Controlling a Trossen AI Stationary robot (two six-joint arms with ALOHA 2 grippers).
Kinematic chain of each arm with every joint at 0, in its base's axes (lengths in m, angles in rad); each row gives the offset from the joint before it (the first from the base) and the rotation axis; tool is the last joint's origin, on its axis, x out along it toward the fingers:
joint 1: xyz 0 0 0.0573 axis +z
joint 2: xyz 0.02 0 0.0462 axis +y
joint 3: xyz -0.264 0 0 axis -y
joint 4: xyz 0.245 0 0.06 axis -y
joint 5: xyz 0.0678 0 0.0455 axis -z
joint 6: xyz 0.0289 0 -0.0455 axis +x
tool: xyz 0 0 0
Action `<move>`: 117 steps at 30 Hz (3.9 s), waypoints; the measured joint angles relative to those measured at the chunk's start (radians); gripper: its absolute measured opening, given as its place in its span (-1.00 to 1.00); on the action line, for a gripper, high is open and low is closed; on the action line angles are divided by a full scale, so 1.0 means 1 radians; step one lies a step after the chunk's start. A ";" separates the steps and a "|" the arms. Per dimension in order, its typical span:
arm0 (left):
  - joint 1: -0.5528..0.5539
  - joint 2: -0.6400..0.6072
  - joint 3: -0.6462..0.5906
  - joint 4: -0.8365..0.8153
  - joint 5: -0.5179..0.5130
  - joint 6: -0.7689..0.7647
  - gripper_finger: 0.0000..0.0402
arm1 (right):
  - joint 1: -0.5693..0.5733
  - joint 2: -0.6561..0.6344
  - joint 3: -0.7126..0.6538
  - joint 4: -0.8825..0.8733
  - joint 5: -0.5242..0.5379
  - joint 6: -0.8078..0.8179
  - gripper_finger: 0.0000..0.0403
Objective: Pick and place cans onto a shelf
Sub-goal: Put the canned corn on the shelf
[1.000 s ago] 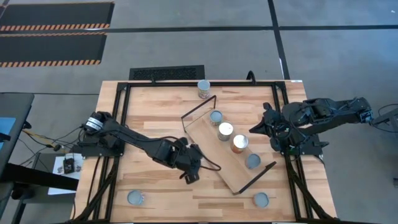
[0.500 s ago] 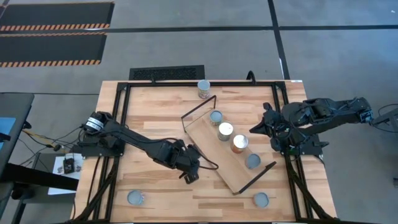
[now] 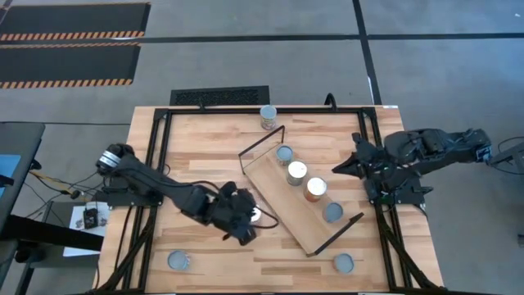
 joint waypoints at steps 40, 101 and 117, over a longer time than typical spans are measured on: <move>-0.037 -0.376 -0.592 0.367 0.121 0.078 -1.00 | 0.147 0.556 0.130 0.364 0.020 0.245 -0.95; -0.051 -0.481 -0.856 0.892 -0.099 0.138 -1.00 | 0.064 1.155 0.407 0.225 0.008 -0.227 -0.45; -0.051 -0.475 -0.856 0.870 -0.091 0.132 -1.00 | 0.023 1.156 0.407 0.189 -0.028 -0.280 -0.49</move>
